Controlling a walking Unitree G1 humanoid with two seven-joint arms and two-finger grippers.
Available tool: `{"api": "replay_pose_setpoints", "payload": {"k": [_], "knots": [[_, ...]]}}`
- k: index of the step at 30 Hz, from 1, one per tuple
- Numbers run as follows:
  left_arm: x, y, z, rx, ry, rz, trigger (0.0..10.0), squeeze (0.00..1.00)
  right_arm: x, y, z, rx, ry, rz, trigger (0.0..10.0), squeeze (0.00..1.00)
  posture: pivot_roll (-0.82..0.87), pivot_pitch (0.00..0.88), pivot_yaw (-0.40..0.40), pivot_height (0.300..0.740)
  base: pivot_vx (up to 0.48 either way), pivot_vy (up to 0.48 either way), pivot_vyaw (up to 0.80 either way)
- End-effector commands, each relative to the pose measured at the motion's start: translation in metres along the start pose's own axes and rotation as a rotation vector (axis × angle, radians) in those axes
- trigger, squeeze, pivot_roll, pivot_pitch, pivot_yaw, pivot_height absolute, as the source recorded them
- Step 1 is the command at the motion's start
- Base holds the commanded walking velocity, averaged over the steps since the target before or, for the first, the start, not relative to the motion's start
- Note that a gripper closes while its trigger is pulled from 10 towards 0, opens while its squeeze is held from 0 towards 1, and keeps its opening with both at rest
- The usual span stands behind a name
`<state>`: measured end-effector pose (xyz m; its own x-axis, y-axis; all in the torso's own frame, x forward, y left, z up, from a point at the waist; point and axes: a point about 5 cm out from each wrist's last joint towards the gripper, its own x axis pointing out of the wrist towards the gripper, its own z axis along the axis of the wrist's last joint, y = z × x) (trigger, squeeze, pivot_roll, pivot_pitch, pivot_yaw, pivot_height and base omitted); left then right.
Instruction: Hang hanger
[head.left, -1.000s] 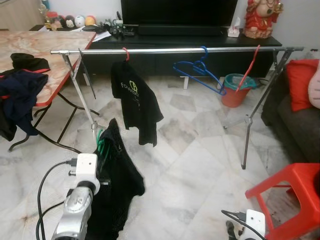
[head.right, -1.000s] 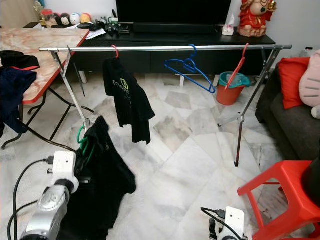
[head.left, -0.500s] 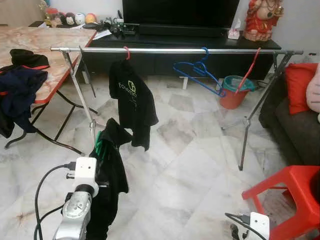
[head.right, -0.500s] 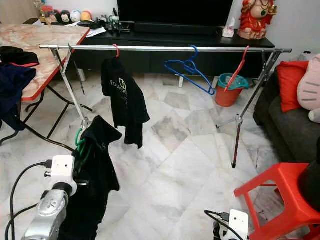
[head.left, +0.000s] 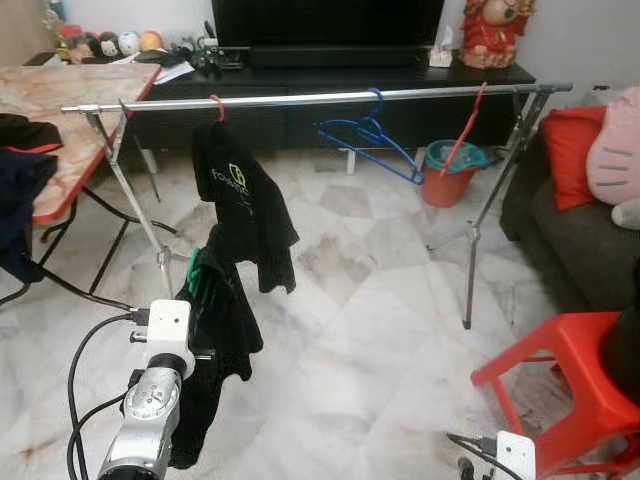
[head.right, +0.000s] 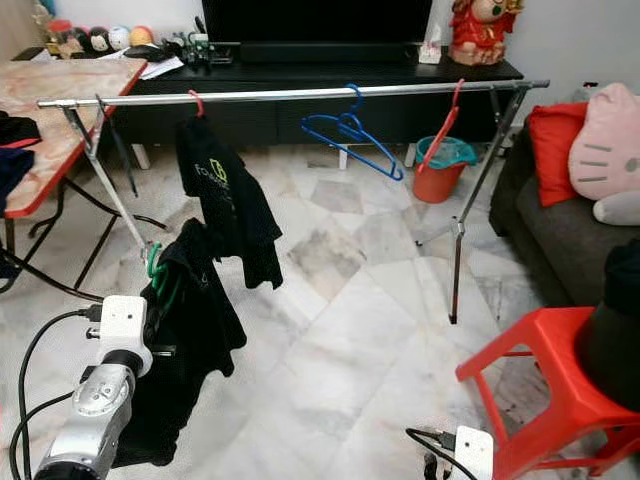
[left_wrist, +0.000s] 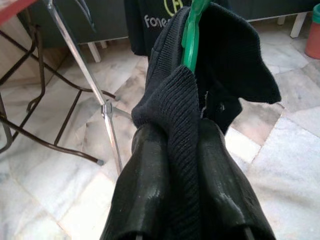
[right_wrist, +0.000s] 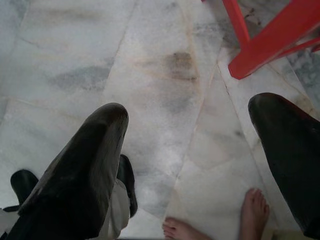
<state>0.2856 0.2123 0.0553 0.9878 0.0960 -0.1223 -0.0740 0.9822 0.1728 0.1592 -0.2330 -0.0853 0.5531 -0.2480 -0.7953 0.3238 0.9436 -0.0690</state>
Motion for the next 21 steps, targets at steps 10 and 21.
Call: {"api": "replay_pose_setpoints", "payload": {"k": [10,21], "knots": [[0.000,0.001,0.002,0.001,-0.005,0.015,10.0,0.00,0.000,0.002,-0.001,-0.006,0.007,0.011,10.0,0.00,-0.09,0.000,-0.010,0.740,0.000,-0.258,0.00],[-0.001,-0.008,-0.002,-0.016,0.024,-0.032,10.0,0.00,0.000,0.003,-0.001,-0.026,0.012,0.018,10.0,0.00,-0.09,0.000,-0.016,0.740,0.000,-0.166,0.00]]}}
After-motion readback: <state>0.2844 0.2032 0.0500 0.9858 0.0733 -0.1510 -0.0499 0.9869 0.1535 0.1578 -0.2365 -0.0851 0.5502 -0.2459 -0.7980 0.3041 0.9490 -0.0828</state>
